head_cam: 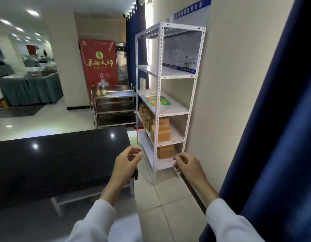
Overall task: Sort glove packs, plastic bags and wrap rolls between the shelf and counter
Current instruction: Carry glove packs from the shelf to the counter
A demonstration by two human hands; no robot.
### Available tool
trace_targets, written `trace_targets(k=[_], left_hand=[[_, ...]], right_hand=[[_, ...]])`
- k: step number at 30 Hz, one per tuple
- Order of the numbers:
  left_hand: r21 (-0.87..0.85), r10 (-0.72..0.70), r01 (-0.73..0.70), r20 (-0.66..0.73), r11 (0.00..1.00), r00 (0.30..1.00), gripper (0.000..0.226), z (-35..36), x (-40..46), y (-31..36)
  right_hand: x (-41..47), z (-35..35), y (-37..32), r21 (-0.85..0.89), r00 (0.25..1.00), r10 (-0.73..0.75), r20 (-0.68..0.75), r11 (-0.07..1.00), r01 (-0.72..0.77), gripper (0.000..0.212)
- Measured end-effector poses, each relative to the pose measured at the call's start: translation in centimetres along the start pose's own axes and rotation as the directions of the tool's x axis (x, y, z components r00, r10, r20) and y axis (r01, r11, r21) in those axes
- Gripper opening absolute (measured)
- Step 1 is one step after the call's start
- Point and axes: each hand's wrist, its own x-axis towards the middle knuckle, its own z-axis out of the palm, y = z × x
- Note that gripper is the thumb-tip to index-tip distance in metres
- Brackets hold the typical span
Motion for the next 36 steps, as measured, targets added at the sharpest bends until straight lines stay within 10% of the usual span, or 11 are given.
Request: trace_targets(k=[36], left_hand=[[-0.09, -0.246, 0.229, -0.362, 0.969, 0.899, 0.011, 17.4, 38.9, -8.5]], right_hand=[[48.3, 3.1, 16.0, 0.305, 0.947, -0.128, 0.296, 0.952, 0.033, 0.012]])
